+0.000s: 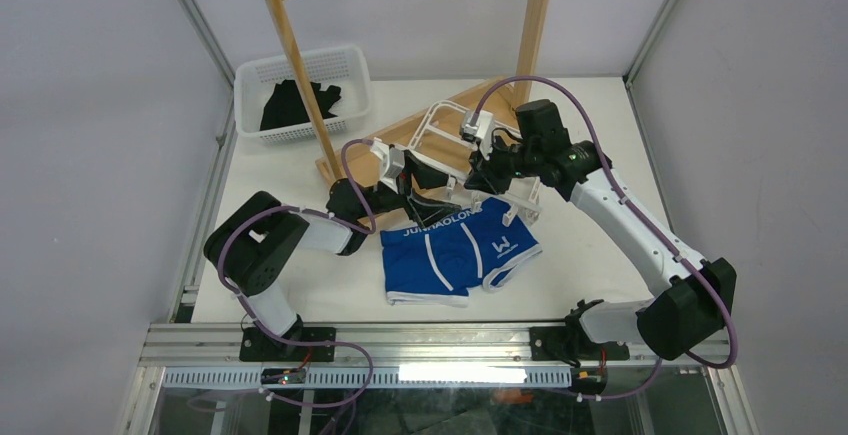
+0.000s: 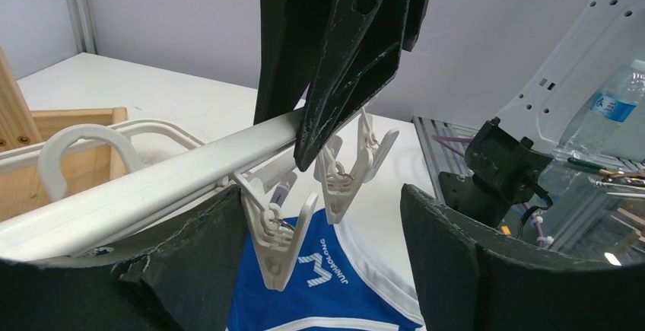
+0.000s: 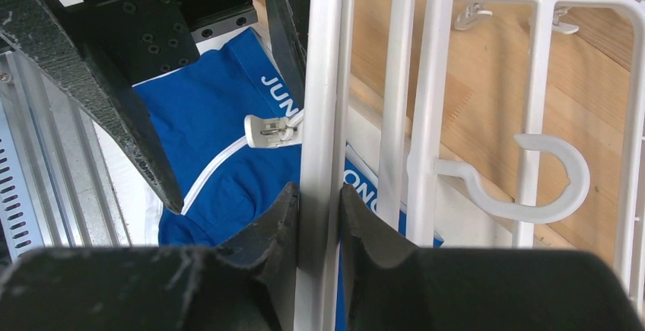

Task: Clip the underwear to the hanger
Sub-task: Open the clamp at the hanger.

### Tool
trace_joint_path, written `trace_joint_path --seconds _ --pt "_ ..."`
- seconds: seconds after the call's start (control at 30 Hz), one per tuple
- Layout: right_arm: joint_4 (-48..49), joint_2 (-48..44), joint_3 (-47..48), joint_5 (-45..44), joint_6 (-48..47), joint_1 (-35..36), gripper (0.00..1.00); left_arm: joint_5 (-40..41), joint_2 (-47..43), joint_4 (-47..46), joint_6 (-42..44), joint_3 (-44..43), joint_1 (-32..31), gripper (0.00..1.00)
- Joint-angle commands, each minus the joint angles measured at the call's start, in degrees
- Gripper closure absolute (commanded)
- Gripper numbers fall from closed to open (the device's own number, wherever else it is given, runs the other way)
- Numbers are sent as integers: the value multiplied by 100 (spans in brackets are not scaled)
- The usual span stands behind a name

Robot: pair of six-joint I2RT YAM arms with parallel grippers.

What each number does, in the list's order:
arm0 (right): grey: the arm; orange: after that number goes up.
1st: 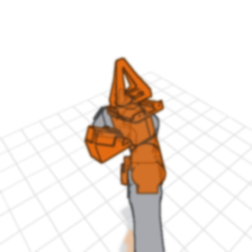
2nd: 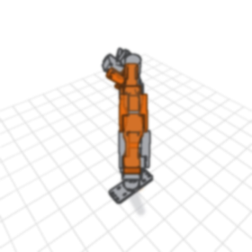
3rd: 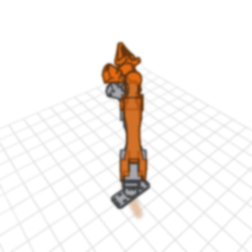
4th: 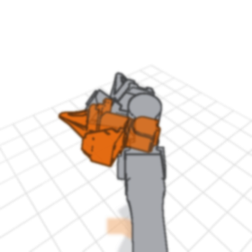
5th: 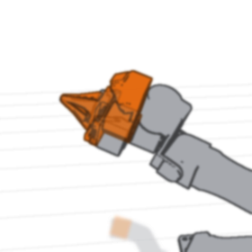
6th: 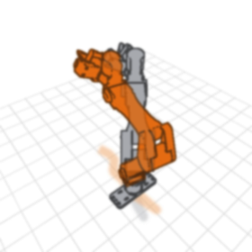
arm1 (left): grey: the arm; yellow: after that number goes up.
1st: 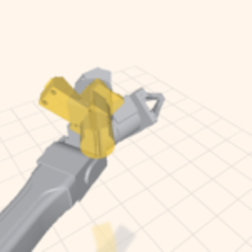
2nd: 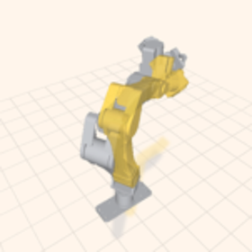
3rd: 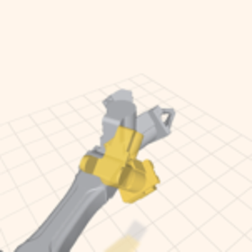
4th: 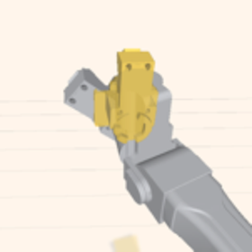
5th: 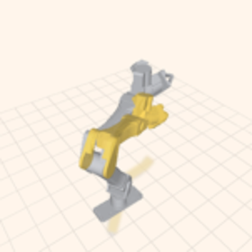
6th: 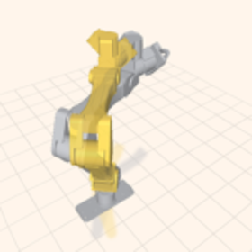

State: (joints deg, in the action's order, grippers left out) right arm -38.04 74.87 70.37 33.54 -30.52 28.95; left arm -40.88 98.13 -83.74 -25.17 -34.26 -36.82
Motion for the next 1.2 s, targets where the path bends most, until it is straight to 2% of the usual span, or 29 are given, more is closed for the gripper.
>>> trace_joint_path --seconds 0.0,0.27,0.5,0.67,0.8,0.9,1.0,1.13,1.17 --pt "198 -175 70 645 -164 104 100 2 -11 -1570 -179 -178 0 28" --pt "192 -157 72 629 -151 105 100 20 91 -1574 -255 -256 34 43" --pt "192 -155 69 625 -156 102 100 -7 153 -1568 -308 -305 51 50" --pt "178 -157 67 627 -156 102 100 -3 171 -1573 -337 -304 52 64" --pt "177 -157 70 627 -147 104 100 10 179 -1573 -363 -318 61 66" --pt "182 -157 71 627 -147 103 100 17 185 -1566 -378 -318 63 72" --pt "176 -157 73 627 -147 108 100 26 194 -1555 -397 -326 70 79" --pt "167 -148 65 614 -138 104 100 44 198 -1493 -432 -342 70 98" --pt "180 -148 58 606 -134 107 100 66 190 -1447 -427 -342 71 100"
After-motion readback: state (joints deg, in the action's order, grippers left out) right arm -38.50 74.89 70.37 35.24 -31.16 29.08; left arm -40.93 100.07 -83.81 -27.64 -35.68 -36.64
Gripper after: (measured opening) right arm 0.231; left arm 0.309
